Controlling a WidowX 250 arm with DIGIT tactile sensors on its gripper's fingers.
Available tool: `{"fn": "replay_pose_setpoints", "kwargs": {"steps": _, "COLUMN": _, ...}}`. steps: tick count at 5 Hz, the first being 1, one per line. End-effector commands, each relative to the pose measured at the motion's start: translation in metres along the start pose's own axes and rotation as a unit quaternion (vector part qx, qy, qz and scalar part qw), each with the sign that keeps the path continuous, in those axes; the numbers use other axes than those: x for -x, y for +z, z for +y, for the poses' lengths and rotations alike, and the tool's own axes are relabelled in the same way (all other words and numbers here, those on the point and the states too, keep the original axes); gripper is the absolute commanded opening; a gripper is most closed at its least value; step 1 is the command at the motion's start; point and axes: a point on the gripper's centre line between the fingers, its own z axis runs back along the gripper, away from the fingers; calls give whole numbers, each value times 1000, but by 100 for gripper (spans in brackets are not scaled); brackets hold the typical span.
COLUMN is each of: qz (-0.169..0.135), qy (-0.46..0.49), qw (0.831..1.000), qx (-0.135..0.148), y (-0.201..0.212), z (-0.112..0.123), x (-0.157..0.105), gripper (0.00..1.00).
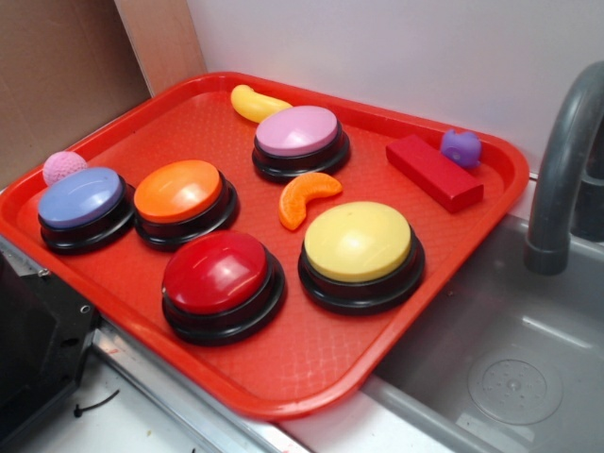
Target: Push the orange button.
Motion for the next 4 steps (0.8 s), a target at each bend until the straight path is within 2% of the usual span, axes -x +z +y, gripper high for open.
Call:
{"fn": "replay_pose_setpoints", "kwargs": {"steps": 1, "qz": 0, "qy": 0, "qw": 1000, "qx": 0, "y": 0, "z": 0, "x": 0, "gripper": 100}}
{"fn": "replay_pose_setpoints", "kwargs": {"steps": 2, "qz": 10, "qy": 36, "qw": 999, "qx": -2, "y": -15, "z": 28, "x": -17, "gripper": 100}}
{"fn": "replay_pose_setpoints", "kwargs": {"steps": 3, "qz": 21, "qy": 46, "qw": 998, "qx": -23, "y": -35, "z": 36, "x": -32, "gripper": 100}}
{"fn": "replay_pose_setpoints", "kwargs": {"steps": 4, "qz": 12, "qy": 44, "qw": 998, "qx": -52, "y": -73, "z": 45, "x": -47, "gripper": 100}}
